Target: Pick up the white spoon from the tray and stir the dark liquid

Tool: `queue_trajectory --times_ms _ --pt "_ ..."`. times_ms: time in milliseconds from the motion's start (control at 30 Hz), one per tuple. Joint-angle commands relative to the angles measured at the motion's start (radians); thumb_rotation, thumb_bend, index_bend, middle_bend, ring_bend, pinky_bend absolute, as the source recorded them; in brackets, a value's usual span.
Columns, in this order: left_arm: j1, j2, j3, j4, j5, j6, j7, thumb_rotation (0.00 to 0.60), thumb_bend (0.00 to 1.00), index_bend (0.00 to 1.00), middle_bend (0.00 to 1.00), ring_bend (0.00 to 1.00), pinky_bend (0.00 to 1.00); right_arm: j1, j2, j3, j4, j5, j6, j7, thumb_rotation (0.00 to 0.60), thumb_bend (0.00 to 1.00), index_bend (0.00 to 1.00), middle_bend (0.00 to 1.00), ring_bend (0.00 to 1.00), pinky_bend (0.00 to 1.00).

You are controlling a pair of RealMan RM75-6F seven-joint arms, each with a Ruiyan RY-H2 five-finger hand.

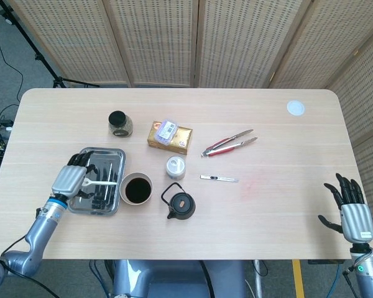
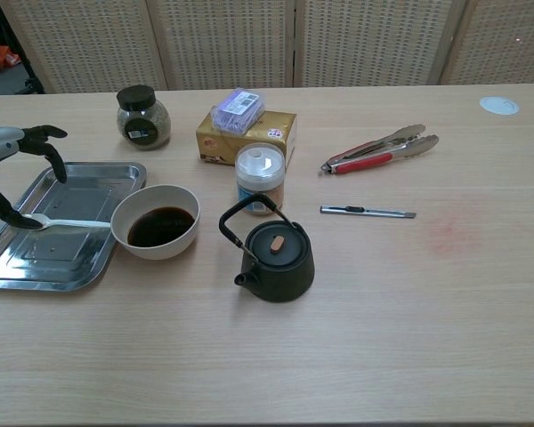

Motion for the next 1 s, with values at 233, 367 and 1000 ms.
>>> queue_trajectory --times_ms 233,367,1000 --pt "-0.007 -0.009 0.004 0.006 -0.004 0.004 0.001 0.600 0.06 0.41 0.00 0.00 0.00 0.000 0.007 0.004 -0.015 0.003 0.005 0.000 0.600 0.00 0.02 0.00 0.00 0.00" --pt "-0.009 -0.010 0.005 0.007 -0.008 0.007 0.005 0.600 0.06 0.41 0.00 0.00 0.00 -0.001 0.007 0.007 -0.018 0.008 -0.002 -0.001 0.600 0.00 0.02 0.00 0.00 0.00" --pt "-0.064 -0.113 -0.004 0.092 -0.071 -0.054 0.058 0.600 0.14 0.42 0.00 0.00 0.00 -0.002 0.013 0.015 -0.031 0.018 -0.020 0.001 0.600 0.00 0.02 0.00 0.00 0.00"
